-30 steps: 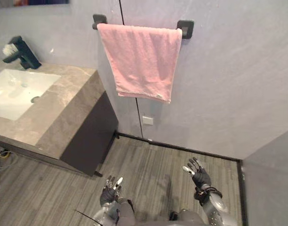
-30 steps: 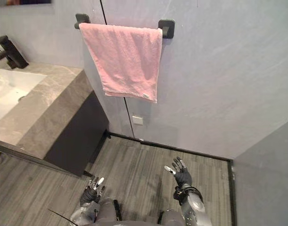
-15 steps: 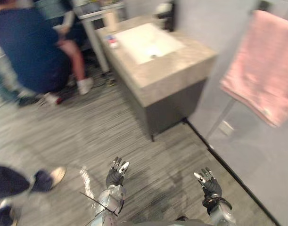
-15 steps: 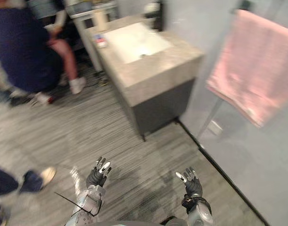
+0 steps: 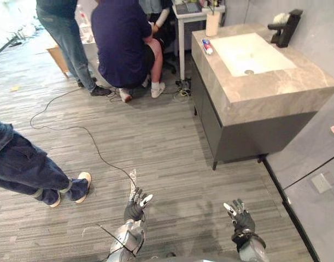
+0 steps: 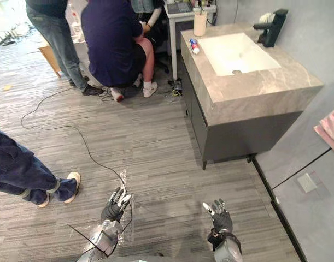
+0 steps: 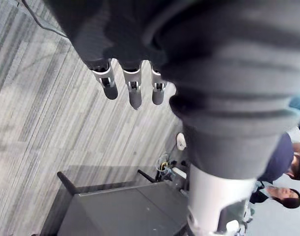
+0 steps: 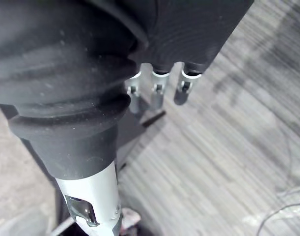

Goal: Organize washtable

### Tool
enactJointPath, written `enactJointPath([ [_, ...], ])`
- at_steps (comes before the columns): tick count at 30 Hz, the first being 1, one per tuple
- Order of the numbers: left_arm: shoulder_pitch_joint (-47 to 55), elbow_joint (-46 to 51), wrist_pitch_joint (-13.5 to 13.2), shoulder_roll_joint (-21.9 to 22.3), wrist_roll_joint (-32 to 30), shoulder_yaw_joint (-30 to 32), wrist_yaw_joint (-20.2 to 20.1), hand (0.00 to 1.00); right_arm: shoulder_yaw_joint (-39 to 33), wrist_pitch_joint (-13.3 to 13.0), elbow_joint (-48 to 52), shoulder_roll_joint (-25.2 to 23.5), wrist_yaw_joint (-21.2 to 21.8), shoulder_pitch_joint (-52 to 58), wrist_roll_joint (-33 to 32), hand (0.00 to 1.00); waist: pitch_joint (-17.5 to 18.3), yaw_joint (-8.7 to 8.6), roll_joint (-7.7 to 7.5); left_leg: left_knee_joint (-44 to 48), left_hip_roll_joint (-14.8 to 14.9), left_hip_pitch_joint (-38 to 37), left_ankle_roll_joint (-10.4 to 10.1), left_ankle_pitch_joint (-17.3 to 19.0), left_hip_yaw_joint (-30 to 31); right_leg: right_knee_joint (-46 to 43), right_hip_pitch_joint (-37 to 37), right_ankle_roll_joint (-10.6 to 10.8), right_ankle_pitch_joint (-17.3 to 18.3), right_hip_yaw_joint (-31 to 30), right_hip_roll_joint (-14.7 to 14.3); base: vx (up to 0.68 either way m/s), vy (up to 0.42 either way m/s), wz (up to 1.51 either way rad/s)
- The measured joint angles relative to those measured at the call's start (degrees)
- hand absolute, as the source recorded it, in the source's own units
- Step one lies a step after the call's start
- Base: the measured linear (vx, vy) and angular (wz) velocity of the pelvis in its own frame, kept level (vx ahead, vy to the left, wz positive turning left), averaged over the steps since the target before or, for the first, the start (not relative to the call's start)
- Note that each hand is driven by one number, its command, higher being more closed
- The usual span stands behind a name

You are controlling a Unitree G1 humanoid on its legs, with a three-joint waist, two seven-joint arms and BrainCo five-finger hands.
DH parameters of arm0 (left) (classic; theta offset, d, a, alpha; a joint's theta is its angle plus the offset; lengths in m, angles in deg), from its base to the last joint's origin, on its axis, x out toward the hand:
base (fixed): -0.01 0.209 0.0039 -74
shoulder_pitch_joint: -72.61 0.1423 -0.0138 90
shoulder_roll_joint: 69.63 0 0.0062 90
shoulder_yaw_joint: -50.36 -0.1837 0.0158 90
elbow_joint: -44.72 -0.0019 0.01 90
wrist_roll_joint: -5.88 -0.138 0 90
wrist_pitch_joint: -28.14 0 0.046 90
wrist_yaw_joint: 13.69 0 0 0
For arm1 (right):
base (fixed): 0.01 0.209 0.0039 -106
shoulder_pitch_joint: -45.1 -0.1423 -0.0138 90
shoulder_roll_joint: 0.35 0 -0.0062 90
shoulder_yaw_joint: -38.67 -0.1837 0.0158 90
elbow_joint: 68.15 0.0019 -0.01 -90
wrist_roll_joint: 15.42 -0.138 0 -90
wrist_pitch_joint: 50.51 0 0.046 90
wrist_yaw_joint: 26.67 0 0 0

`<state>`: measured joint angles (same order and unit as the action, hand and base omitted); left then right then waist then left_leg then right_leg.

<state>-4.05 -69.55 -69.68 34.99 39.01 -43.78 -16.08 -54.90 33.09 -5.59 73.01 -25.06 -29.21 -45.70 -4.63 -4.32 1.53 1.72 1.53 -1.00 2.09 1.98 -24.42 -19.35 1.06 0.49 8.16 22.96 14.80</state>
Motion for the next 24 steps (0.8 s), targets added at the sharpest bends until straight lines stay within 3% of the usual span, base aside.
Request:
enactJointPath([
  [5, -0.2, -0.1, -0.2, 0.0, 0.0, -0.1, 1.5, 0.0, 3.8, 0.0, -0.6, 1.3, 1.0, -1.7, 0.7, 0.0, -0.4, 0.43, -1.21, -7.1, 1.4, -0.6, -2.2, -7.2, 1.3, 6.6, -1.6, 1.5, -0.1, -2.5, -4.8, -0.13, -0.19, 0.09],
  [13, 2.6, -1.3, 0.2, 0.1, -0.1, 0.2, 2.5, 0.0, 6.5, -0.2, -1.1, 2.3, 1.0, -2.0, 4.2, 0.0, -0.6, 0.15, -0.88, -7.6, 3.8, 0.4, -3.9, -9.0, 2.4, 8.9, -0.5, 2.5, 0.4, -4.4, -7.7, -0.17, -0.074, -0.09],
  [19, 3.5, -1.2, 0.2, 0.1, -0.1, 0.8, 3.9, 0.0, 9.0, -0.2, -2.8, 2.2, 1.0, -3.0, 6.3, 0.0, -0.3, 0.34, -1.51, -7.6, 2.9, 2.6, -3.7, -8.8, 3.0, 9.6, 1.2, 3.1, 0.0, -7.0, -7.6, 0.02, 0.043, 0.05],
  [24, 3.5, -1.0, -0.1, 0.1, -0.1, 2.5, 5.1, 0.0, 10.4, -0.2, -3.3, 2.1, 0.9, -4.1, 6.4, 0.0, -0.2, 0.57, -2.22, -7.5, -0.1, 2.6, -1.5, -7.7, 3.9, 8.9, 0.6, 4.7, -0.6, -6.8, -5.0, 0.14, 0.094, 0.12],
])
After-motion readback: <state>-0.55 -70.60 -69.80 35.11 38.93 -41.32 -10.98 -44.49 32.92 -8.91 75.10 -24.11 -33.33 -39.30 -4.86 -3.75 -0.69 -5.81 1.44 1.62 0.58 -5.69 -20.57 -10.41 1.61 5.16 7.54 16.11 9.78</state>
